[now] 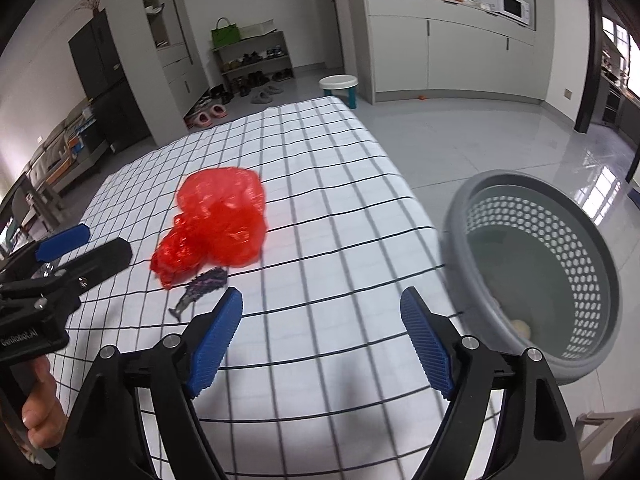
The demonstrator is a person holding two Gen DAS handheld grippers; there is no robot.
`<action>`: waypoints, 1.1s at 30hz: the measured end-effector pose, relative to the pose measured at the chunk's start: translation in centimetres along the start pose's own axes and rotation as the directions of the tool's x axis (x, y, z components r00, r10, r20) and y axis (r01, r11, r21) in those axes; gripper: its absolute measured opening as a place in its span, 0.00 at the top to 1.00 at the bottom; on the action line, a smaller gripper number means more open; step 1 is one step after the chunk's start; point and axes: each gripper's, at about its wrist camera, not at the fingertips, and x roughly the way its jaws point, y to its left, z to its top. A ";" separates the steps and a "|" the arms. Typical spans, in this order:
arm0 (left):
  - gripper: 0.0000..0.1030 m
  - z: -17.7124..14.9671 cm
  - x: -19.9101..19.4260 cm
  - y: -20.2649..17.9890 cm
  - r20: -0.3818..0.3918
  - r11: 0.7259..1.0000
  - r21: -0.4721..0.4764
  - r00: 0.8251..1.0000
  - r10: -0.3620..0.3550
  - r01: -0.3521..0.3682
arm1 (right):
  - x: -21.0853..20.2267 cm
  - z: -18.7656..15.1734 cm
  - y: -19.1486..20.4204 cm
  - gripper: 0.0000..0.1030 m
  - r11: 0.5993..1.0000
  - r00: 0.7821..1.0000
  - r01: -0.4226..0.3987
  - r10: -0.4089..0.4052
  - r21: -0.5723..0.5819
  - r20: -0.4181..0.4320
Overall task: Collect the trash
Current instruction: 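Move both tools back over the table toward the red bag and purple toy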
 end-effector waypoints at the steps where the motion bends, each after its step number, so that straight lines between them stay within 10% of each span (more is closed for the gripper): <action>1: 0.09 -0.2 -0.2 0.4 0.001 1.000 -0.010 1.000 0.009 -0.009 | 0.1 0.0 0.4 0.25 1.000 1.000 -0.005 0.005 -0.007 -0.003; 33: 0.08 -5.6 -2.1 9.4 -0.039 0.950 -0.238 0.979 0.201 -0.204 | 4.4 -1.4 9.4 0.24 0.989 0.993 -0.041 0.025 -0.141 -0.113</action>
